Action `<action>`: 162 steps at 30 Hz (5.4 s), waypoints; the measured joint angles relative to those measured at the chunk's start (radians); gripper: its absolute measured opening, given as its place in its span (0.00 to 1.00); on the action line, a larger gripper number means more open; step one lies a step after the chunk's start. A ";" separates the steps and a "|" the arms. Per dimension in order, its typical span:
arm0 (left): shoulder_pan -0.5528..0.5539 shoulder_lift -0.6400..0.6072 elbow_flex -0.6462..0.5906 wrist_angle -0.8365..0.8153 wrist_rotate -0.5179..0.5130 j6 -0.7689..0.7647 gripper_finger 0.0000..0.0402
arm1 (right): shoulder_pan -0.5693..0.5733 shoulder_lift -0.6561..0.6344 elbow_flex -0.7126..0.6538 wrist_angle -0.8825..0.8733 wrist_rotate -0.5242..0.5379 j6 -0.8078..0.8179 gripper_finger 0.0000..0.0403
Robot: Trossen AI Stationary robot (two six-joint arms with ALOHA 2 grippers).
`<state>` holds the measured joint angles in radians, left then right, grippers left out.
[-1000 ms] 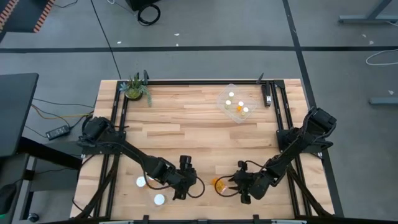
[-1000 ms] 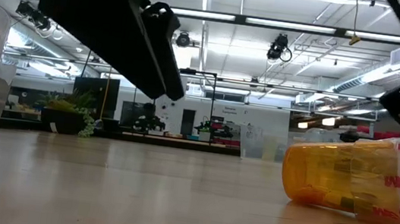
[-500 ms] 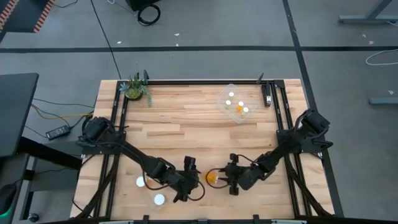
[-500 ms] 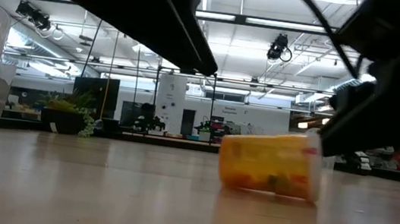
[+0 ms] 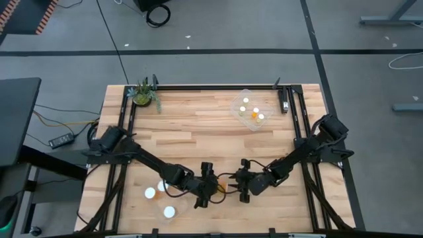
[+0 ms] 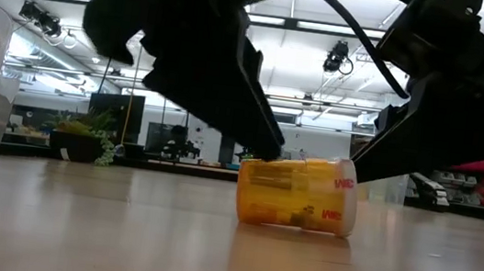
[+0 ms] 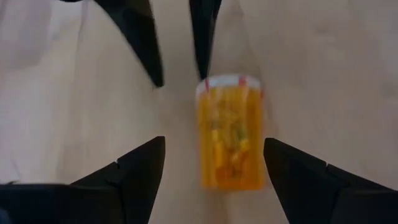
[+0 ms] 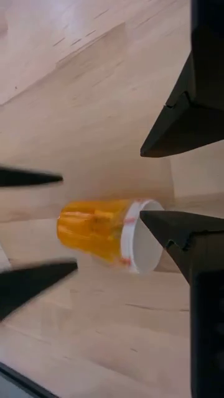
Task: Pick and place medicine bottles into bin by pill shape (circle, oval)
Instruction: Put the big orange pill bottle into the bottom transparent bin
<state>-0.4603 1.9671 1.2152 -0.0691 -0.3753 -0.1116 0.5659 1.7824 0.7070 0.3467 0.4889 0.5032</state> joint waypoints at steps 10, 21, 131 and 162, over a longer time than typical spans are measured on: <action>0.031 0.050 0.000 0.060 0.081 -0.043 0.71 | -0.001 0.000 0.000 0.004 0.009 -0.003 0.39; 0.037 0.077 0.000 0.061 0.140 -0.008 0.66 | -0.012 0.000 0.000 0.022 0.006 -0.017 0.39; -0.010 -0.247 0.000 -0.280 0.162 -0.129 0.48 | 0.190 -0.122 0.088 -0.380 0.403 0.024 0.40; -0.403 -0.432 -0.240 -0.538 0.011 -0.735 0.51 | 0.180 -0.122 0.088 -0.321 0.404 -0.030 0.40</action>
<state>-0.8632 1.5349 0.9747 -0.6075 -0.3641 -0.8463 0.7460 1.6608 0.7948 0.0254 0.8925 0.4736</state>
